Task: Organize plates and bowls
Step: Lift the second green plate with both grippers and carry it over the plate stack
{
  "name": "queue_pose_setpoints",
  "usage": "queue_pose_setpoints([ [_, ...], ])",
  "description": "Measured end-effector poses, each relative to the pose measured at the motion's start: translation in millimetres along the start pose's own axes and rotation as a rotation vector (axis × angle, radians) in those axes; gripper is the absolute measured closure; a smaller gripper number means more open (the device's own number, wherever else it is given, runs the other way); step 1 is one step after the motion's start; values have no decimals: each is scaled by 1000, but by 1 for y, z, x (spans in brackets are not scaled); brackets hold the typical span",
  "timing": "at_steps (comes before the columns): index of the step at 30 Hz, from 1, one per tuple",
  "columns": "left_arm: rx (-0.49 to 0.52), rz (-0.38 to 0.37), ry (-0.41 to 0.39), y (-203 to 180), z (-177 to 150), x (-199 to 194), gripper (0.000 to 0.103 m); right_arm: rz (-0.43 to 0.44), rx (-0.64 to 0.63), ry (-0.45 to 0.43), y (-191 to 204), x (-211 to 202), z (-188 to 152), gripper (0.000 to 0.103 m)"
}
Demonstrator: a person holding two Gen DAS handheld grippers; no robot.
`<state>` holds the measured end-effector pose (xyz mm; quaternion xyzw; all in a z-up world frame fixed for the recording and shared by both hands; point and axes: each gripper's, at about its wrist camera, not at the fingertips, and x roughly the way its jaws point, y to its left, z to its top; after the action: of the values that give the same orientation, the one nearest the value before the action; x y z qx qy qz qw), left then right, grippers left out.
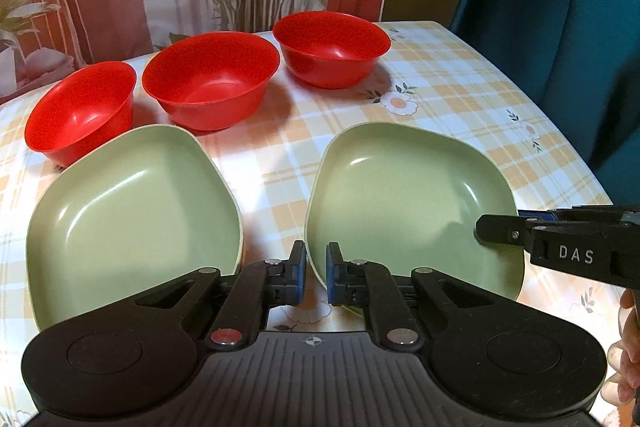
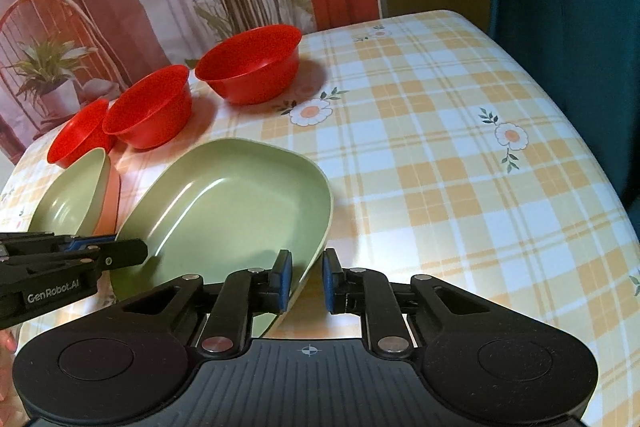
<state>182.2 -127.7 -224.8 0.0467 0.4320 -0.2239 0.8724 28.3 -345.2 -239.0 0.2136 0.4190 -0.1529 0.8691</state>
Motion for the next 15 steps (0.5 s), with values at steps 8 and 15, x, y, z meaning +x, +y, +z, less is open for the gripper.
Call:
queue_pose_setpoints([
  [8,-22,-12,0,4,-4,-4,91,5,-14,-18,0,3,3,90],
  [15,-28,-14,-3,4,-5,-4,92,-8,8,-19,-1,-2,1,84],
])
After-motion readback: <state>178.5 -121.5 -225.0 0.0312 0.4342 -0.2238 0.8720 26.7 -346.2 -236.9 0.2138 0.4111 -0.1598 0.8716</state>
